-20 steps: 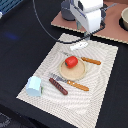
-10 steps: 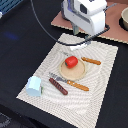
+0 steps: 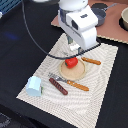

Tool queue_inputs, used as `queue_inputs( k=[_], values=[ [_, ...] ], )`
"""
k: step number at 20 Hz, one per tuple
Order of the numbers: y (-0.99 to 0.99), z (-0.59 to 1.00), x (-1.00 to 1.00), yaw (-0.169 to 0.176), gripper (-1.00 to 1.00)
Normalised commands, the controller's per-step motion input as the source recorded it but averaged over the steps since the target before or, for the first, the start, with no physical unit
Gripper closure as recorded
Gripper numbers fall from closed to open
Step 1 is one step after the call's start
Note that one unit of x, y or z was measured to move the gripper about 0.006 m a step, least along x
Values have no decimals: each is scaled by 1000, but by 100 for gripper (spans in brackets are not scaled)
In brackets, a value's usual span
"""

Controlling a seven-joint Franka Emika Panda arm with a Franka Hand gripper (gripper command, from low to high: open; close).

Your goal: Interact with the objects in diverse but meaningful ways.

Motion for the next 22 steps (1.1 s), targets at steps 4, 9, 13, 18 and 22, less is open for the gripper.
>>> queue_inputs(
  k=[4,9,13,18,22],
  values=[
    [0,-102,113,0,-100],
    [-143,-171,52,0,-100],
    [-291,-5,261,-32,-100],
    [-350,12,309,-54,-100],
    [-20,-11,446,-52,-100]
  ],
)
